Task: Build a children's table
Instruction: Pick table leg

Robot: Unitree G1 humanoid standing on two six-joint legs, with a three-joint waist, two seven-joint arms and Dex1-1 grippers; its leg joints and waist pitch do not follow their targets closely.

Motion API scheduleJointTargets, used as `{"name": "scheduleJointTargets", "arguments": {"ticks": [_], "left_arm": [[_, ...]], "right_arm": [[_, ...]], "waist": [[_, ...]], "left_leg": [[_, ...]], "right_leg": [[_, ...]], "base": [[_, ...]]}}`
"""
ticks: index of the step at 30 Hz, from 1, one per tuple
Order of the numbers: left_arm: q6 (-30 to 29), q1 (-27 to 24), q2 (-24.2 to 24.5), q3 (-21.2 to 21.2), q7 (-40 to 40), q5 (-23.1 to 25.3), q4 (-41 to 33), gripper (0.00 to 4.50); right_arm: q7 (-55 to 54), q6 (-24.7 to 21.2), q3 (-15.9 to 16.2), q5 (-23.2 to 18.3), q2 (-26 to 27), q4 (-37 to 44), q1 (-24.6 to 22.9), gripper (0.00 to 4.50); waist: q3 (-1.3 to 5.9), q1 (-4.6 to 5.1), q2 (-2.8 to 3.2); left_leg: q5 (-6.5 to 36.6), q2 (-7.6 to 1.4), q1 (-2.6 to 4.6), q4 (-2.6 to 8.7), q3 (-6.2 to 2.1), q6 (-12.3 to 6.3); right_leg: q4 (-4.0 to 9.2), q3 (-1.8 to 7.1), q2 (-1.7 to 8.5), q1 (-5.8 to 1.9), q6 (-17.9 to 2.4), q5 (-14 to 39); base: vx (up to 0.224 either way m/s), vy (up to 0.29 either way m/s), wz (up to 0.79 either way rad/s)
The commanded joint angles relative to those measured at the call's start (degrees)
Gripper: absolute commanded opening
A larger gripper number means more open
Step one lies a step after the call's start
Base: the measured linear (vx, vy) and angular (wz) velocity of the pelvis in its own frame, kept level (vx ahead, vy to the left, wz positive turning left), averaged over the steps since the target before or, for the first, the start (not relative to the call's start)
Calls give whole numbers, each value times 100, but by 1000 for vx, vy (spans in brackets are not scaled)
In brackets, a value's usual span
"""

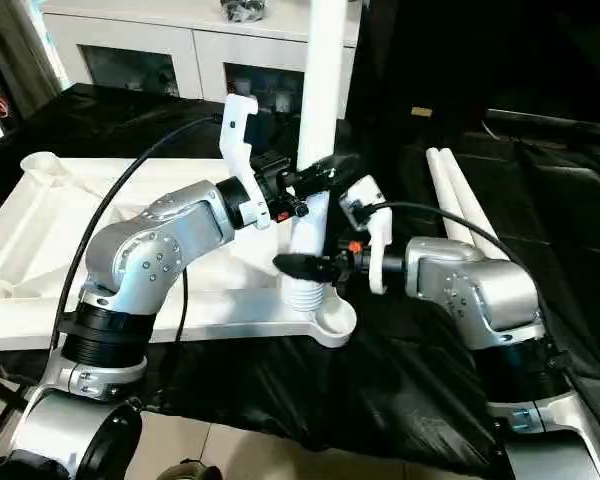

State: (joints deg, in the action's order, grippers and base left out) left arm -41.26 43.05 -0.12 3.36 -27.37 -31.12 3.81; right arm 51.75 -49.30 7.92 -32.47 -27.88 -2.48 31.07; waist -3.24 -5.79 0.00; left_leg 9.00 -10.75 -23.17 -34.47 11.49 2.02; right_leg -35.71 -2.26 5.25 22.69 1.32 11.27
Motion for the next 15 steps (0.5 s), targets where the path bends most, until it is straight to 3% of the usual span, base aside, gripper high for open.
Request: {"name": "scheduleJointTargets", "arguments": {"ticks": [1, 7, 15], "left_arm": [[42, -10, 20, 64, -86, 23, -172, 188], [8, -13, 38, 101, -192, -16, -202, 188], [-19, -22, 54, 141, -261, -53, -215, 188]], "right_arm": [[17, 8, 43, 119, -56, -46, 21, 309], [4, 83, -75, 64, 34, -166, 112, 309], [81, 40, -134, 13, 70, -138, 110, 309]], "waist": [[422, -10, -124], [428, -6, -97], [434, -13, -109]], "left_leg": [[857, -198, 164, 345, -99, -59], [876, -196, 167, 346, -101, -26], [811, -193, 167, 340, -98, -75]], "right_leg": [[433, 165, 257, -249, -1203, 848], [426, 165, 249, -246, -1213, 794], [411, 163, 250, -258, -1274, 653]], "base": [[0, 0, 0], [0, 0, 0], [0, 0, 0]]}}
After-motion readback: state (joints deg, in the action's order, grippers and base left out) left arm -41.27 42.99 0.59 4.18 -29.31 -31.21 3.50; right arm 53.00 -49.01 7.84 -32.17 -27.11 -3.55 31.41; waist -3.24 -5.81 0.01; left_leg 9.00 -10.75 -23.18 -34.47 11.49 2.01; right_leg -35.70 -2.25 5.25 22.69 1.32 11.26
